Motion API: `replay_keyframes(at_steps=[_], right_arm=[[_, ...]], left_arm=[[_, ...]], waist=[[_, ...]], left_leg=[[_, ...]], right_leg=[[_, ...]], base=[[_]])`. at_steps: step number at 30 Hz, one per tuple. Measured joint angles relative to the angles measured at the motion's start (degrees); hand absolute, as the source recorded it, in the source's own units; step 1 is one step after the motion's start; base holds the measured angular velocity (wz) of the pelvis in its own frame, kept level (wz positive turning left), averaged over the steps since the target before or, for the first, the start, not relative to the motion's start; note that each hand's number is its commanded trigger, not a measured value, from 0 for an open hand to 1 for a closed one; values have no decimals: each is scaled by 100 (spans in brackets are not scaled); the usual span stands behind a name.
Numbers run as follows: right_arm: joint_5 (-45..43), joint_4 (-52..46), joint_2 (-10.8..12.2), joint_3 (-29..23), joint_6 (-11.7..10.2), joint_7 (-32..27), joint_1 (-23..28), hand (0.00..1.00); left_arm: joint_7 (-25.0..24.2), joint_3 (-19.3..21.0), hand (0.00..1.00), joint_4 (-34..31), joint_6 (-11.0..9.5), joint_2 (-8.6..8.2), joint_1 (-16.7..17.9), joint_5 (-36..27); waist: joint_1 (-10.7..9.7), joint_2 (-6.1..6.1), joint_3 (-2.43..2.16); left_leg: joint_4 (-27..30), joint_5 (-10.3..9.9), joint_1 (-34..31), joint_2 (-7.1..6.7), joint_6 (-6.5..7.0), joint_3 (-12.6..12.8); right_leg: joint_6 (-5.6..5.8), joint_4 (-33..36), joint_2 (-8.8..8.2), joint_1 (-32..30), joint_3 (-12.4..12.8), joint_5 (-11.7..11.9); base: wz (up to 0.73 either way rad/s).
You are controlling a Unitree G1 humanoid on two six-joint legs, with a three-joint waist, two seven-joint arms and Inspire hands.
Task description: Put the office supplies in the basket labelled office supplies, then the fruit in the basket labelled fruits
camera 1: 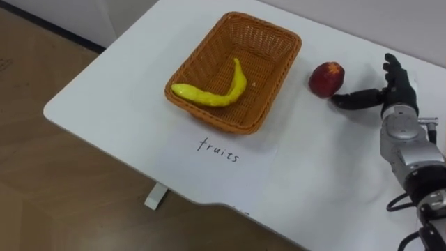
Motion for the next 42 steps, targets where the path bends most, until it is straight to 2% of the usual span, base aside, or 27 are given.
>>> replay_keyframes(at_steps=[9, 15, 25, 35, 42], right_arm=[[-76, -49, -83, 77, -8, 319, -1, 0], [-106, -46, -99, 284, 1, 438, -1, 0], [-106, -43, -99, 451, -31, 611, 1, 0], [-107, -44, -147, 449, -230, 719, -1, 0], [-108, -66, -156, 455, -316, 837, -1, 0]], left_arm=[[-16, -5, 0, 0, -35, 0, 6, -3], [-19, -54, 0, 118, -75, -5, -28, -185], [-5, -254, 0, 324, -130, -2, -260, -237], [-11, -342, 0, 362, -321, 4, -259, -234], [-53, -342, 0, 460, -363, 0, -285, -233]], waist=[[20, -5, -29], [22, -59, -62], [11, -124, -44], [15, -128, 37], [22, -138, 33]], left_leg=[[-12, 8, 38, 21, -9, 78], [-46, 9, 59, 26, -12, 108], [-18, 14, 86, 33, -14, 144], [-22, 14, 89, 61, -21, 178], [-26, 24, 95, 92, -48, 225]], right_leg=[[-4, 89, -7, -70, 71, 1], [-4, 92, -5, -62, 109, 1], [-14, 87, -8, -45, 128, 4], [-32, 83, -18, -54, 143, -7], [-52, 79, 17, -79, 210, -13]], base=[[-5], [-3], [-1], [0], [-3]])
